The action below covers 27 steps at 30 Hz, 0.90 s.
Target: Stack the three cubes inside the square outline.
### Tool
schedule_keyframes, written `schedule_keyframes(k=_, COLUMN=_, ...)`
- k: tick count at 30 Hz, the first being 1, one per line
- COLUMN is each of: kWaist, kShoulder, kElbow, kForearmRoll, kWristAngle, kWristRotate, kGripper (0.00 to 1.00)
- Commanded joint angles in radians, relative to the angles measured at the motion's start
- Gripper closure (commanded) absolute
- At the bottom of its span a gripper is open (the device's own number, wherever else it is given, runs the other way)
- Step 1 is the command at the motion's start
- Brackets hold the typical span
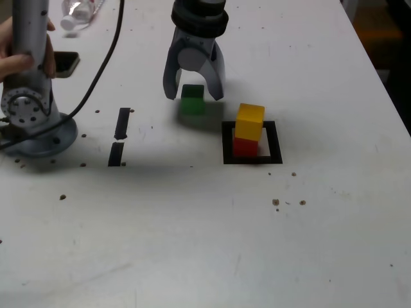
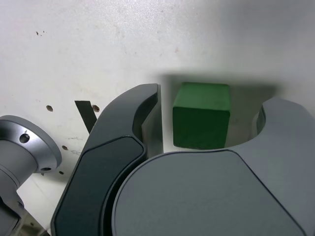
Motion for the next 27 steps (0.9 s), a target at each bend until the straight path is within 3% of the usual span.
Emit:
schedule_keyframes(k=1, kWaist=0.006, kShoulder=0.013, kElbow=0.002, kForearmRoll=-0.002, kWristAngle=-0.002, kWristRotate=0.005, kGripper=0.26)
schedule_keyframes(k=10, kWaist=0.022, kShoulder=0.058, kElbow=-0.005, kForearmRoll=-0.013, kWristAngle=-0.007, kWristRotate=0.023, kGripper=0.28)
schedule_keyframes(k=21, kWaist=0.028, kShoulder=0.042, kElbow=-0.003, kForearmRoll=-0.044, kWristAngle=-0.002, kWristRotate=0.026, kGripper=0.68)
schedule_keyframes(k=24, kWaist=0.028, kShoulder=0.024, kElbow=-0.004, kForearmRoll=-0.046, kWristAngle=0.000, kWristRotate=0.026, kGripper=0.74)
schedule_keyframes(k=27, kWaist=0.028, kShoulder=0.003, kElbow=-0.009, kForearmRoll=-0.040, kWristAngle=0.000, kWristRotate=0.026, kGripper=0.74)
